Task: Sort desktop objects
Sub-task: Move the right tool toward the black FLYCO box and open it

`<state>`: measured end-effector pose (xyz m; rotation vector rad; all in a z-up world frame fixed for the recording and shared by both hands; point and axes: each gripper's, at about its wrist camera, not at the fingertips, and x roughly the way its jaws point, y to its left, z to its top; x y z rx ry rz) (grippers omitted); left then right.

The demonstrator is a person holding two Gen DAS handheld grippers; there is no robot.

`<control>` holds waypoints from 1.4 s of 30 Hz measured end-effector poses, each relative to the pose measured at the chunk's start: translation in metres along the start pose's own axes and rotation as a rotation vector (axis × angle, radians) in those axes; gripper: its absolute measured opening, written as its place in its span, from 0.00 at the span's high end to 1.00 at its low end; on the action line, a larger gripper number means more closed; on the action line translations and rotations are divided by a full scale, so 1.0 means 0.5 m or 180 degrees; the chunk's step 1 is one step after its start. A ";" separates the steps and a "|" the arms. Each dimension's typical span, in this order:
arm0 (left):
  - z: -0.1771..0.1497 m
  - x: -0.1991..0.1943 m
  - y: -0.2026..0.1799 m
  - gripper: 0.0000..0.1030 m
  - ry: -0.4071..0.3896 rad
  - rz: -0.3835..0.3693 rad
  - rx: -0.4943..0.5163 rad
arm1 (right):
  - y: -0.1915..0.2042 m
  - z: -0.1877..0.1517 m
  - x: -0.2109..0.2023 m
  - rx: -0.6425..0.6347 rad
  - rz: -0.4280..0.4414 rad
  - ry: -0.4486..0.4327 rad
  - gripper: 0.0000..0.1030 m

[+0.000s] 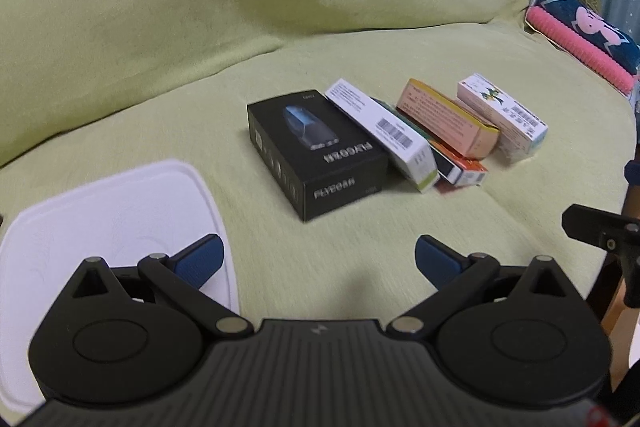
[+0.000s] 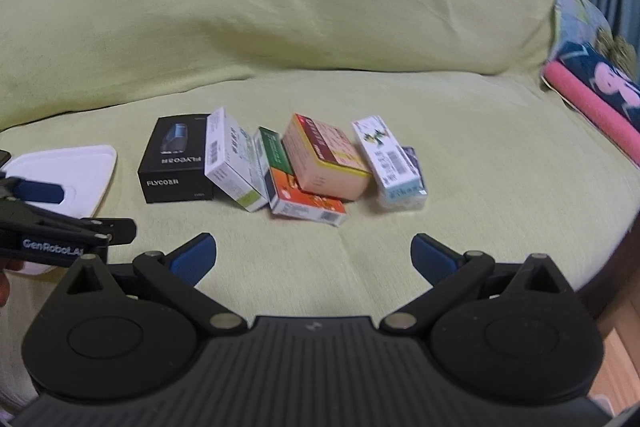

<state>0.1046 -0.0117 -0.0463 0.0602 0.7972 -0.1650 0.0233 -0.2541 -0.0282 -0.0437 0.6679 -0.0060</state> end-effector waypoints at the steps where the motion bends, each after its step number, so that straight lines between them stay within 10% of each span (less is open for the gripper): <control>1: 0.005 0.007 0.003 0.01 0.0002 -0.0006 -0.0005 | 0.001 0.005 0.006 -0.0017 0.0012 -0.0004 0.00; 11: 0.020 0.046 0.018 0.01 -0.0031 0.0065 0.0306 | 0.034 0.052 0.078 -0.0333 0.0226 -0.0053 0.02; 23: -0.005 0.027 0.093 0.01 0.0063 0.0359 0.0533 | 0.114 0.056 0.168 -0.0144 0.1010 0.0317 0.37; 33: -0.014 0.014 0.147 0.01 0.0091 0.0453 0.0316 | 0.143 0.061 0.230 0.0341 0.1223 0.0259 0.34; 42: -0.022 0.016 0.149 0.01 0.0116 0.0381 0.0275 | 0.108 0.084 0.233 0.0652 0.0828 -0.0030 0.14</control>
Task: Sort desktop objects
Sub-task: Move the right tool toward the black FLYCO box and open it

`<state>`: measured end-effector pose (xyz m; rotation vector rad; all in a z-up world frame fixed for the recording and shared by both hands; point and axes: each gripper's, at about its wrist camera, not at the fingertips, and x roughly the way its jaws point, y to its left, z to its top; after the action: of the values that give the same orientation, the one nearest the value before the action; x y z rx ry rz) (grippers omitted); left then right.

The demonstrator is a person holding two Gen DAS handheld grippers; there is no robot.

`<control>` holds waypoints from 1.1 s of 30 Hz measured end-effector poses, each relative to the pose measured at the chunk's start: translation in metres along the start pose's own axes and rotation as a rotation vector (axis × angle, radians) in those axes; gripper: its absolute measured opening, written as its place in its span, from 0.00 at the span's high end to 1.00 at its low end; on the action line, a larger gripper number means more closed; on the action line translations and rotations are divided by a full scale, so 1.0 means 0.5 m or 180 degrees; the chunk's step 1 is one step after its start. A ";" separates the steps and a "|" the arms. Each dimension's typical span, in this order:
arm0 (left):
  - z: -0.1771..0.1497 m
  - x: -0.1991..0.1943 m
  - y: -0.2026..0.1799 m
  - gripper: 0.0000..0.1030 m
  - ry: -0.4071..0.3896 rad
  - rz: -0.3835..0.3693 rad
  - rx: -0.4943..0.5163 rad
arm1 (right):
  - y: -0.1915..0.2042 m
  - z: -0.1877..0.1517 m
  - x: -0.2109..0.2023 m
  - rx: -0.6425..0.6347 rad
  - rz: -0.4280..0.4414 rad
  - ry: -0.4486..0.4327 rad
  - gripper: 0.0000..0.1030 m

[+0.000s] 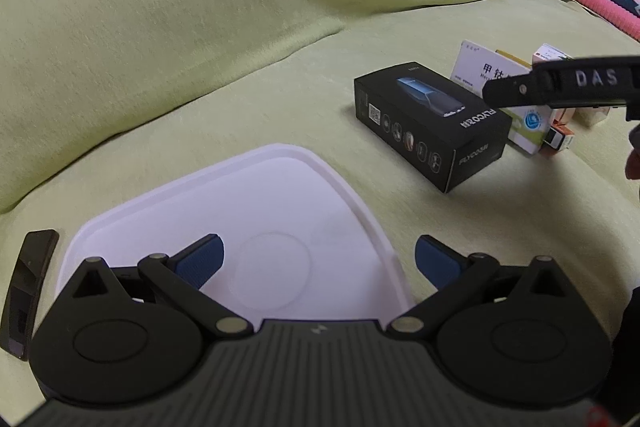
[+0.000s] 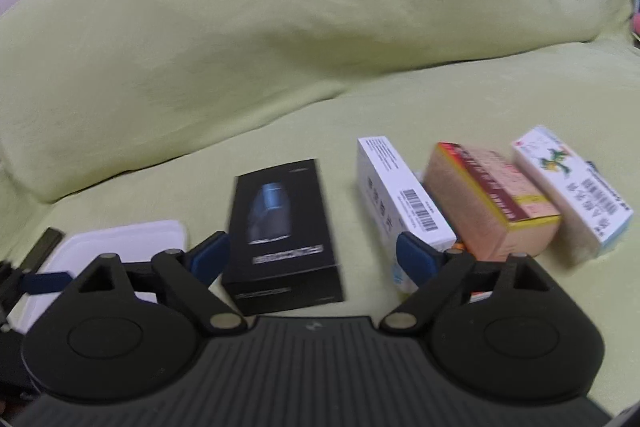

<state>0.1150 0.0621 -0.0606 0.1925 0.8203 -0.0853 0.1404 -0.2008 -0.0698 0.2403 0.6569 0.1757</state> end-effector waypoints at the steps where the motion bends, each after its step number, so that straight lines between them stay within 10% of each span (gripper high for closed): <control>1: 0.000 -0.001 -0.001 0.01 -0.0006 -0.0011 -0.0001 | -0.007 0.001 0.003 0.0063 -0.0008 0.0015 0.14; 17: 0.004 -0.013 -0.002 0.01 -0.0053 -0.0060 0.0052 | 0.074 -0.009 0.077 -0.0518 0.0086 0.0330 0.10; 20: 0.003 -0.017 -0.006 0.01 -0.0114 -0.0121 0.0092 | 0.088 -0.012 0.093 -0.0714 0.0012 0.0414 0.25; 33: 0.005 -0.024 -0.068 0.01 -0.0330 -0.1016 0.1072 | -0.012 -0.041 -0.037 -0.1175 0.0479 0.0828 0.26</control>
<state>0.1035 0.0285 -0.0550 0.3701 0.7239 -0.5317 0.1135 -0.2076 -0.0765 -0.0915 0.8503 0.4729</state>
